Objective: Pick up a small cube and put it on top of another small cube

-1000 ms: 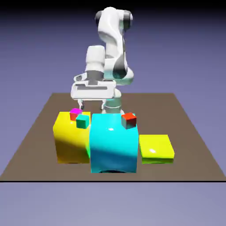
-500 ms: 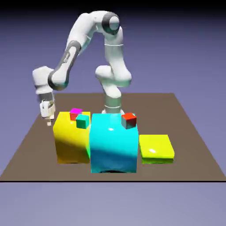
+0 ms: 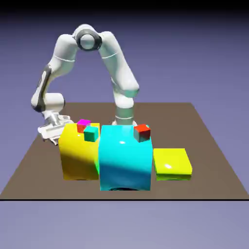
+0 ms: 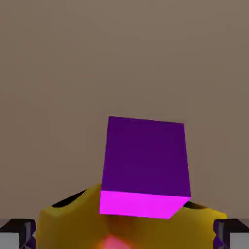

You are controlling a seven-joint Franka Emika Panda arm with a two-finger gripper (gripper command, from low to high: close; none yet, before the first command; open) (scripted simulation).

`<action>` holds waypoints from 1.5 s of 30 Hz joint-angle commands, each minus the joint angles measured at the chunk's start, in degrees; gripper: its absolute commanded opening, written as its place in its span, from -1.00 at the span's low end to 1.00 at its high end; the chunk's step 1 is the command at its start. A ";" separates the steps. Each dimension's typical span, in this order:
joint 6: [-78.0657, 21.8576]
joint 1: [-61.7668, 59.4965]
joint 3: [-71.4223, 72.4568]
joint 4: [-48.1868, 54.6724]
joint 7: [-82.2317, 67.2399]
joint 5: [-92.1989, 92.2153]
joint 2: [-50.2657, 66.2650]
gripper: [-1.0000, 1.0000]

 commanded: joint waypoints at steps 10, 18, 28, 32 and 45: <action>0.01 0.01 0.01 0.00 -0.01 0.02 0.02 -1.00; -11.87 10.64 4.67 16.17 4.71 -4.07 -1.75 -1.00; -25.29 29.40 1.83 29.41 12.23 -9.47 -6.08 -1.00; -28.20 37.71 -3.90 29.11 15.25 -11.14 -8.50 -1.00; -35.13 61.40 -22.26 25.46 23.71 -15.57 -15.63 -1.00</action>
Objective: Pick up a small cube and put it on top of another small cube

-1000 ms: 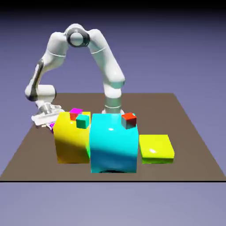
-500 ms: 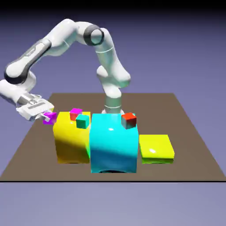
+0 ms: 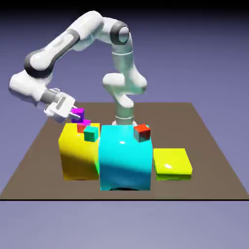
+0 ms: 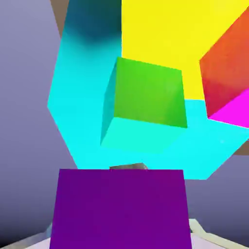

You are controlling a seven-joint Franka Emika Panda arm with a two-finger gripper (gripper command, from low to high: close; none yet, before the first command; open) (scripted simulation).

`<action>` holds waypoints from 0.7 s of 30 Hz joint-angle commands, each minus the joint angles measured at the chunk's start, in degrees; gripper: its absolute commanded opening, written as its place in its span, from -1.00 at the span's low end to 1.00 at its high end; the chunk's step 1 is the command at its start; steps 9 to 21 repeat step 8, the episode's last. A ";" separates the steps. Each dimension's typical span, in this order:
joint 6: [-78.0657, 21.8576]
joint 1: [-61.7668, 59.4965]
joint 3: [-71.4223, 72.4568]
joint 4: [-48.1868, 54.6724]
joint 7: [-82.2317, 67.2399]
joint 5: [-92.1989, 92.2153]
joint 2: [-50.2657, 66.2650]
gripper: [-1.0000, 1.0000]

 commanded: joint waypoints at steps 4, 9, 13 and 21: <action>7.72 2.82 1.94 -8.29 -1.64 1.36 -1.72 -1.00; 6.15 2.25 1.55 -6.62 -1.31 1.07 -1.37 1.00; 6.15 2.25 1.55 -6.62 -1.31 1.07 -1.37 1.00; 6.15 2.25 1.55 -6.62 -1.31 1.07 -1.37 1.00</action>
